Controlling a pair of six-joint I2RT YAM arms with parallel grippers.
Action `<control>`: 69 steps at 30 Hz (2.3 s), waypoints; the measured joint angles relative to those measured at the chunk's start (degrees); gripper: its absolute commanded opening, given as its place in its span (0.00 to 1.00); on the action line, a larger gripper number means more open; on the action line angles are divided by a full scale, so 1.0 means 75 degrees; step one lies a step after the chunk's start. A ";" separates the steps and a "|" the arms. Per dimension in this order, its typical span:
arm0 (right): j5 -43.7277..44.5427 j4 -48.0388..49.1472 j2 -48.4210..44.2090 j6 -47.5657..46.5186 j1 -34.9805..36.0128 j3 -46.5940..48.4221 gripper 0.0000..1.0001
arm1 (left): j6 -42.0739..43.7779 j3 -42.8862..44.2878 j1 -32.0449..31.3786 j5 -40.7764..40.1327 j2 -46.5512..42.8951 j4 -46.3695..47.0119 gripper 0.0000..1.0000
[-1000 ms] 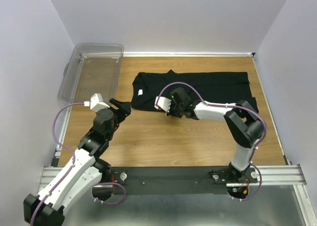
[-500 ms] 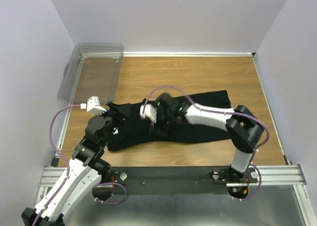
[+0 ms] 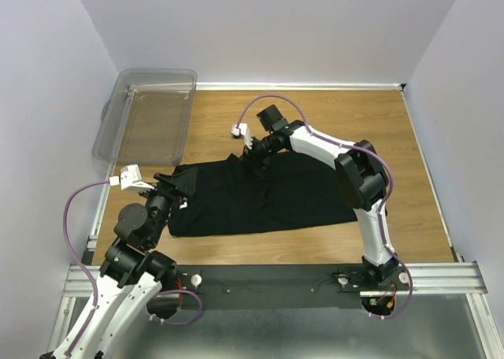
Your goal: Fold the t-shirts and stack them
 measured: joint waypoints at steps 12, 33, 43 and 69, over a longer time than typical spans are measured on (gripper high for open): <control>0.0493 -0.0361 0.1609 0.0198 0.0041 0.2358 1.00 | -0.0079 -0.0006 0.0000 0.0326 0.0294 -0.0023 0.74; -0.0015 -0.0204 0.1903 0.0679 -0.0070 0.1926 0.00 | -0.0195 -0.0140 0.0000 0.0516 0.0140 -0.0050 0.74; 0.0239 -0.0385 0.1818 0.1381 -0.1859 0.1871 0.01 | -0.0181 -0.0166 0.0000 0.0627 0.0376 0.0175 0.73; 0.2008 0.1883 -0.4278 0.1784 -0.4505 -0.3774 1.00 | -0.3637 0.3940 -0.1300 0.0752 1.2179 0.2331 0.54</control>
